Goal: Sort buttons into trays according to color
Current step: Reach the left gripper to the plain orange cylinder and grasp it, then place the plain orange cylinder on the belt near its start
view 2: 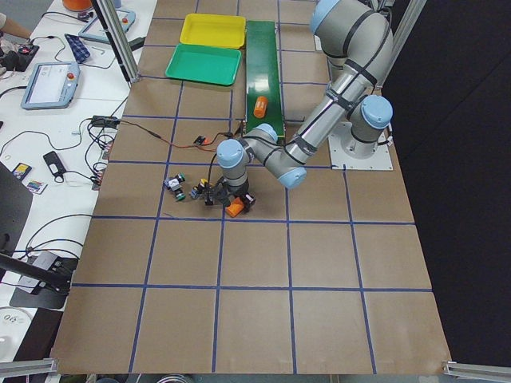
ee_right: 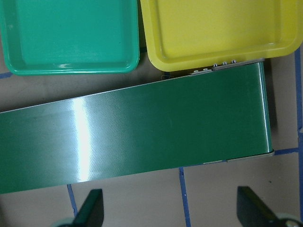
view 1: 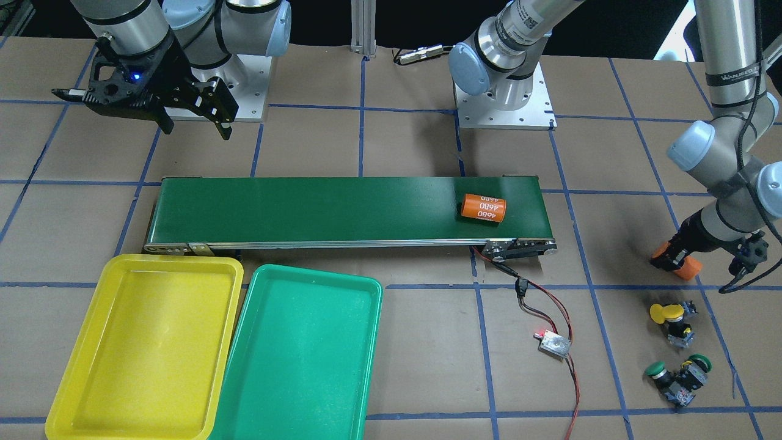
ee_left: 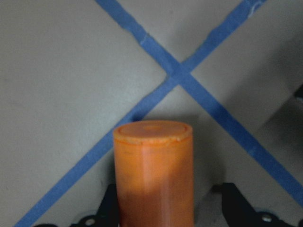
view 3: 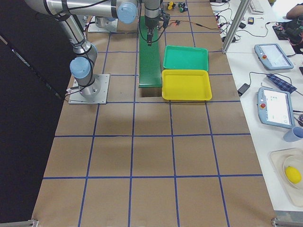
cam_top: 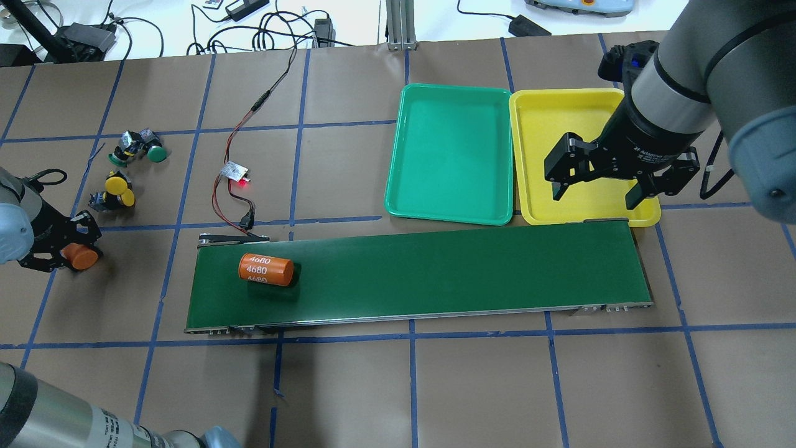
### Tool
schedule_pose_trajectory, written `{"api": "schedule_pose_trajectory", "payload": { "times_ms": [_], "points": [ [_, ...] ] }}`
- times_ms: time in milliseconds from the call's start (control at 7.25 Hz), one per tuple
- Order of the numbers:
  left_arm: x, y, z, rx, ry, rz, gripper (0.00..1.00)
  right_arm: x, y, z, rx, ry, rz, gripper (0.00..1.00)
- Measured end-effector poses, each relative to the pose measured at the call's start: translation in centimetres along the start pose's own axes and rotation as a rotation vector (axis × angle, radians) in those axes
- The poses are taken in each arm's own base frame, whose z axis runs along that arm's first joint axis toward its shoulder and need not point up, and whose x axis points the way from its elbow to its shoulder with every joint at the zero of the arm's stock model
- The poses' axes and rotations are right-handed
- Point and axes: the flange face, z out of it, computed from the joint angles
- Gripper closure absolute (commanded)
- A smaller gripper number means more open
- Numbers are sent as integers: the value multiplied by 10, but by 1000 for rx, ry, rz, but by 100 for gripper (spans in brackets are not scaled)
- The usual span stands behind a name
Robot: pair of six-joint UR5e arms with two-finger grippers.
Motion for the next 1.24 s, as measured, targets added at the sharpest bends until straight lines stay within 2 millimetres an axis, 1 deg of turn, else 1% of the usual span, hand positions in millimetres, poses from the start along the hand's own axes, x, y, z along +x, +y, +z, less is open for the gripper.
{"api": "schedule_pose_trajectory", "payload": {
  "times_ms": [276,414,551,689,827,965,1103,1241],
  "points": [
    [0,-1,-27,46,7,-15,100,0,0,0,-2,0,-2,0],
    [8,9,-47,66,10,-30,100,0,0,0,-2,-1,-1,0],
    [33,32,-72,76,13,-74,100,0,0,0,-1,-1,0,0],
    [65,66,-99,69,16,-145,100,0,0,0,-1,0,0,0],
    [99,108,-122,49,17,-234,100,0,0,0,-1,0,-1,0],
    [133,152,-135,37,22,-318,100,0,0,0,0,-3,-1,0],
    [165,195,-139,26,24,-389,100,0,0,0,0,-4,0,0],
    [186,232,-132,12,14,-446,100,0,1,-1,0,-1,0,0]
  ]
}}
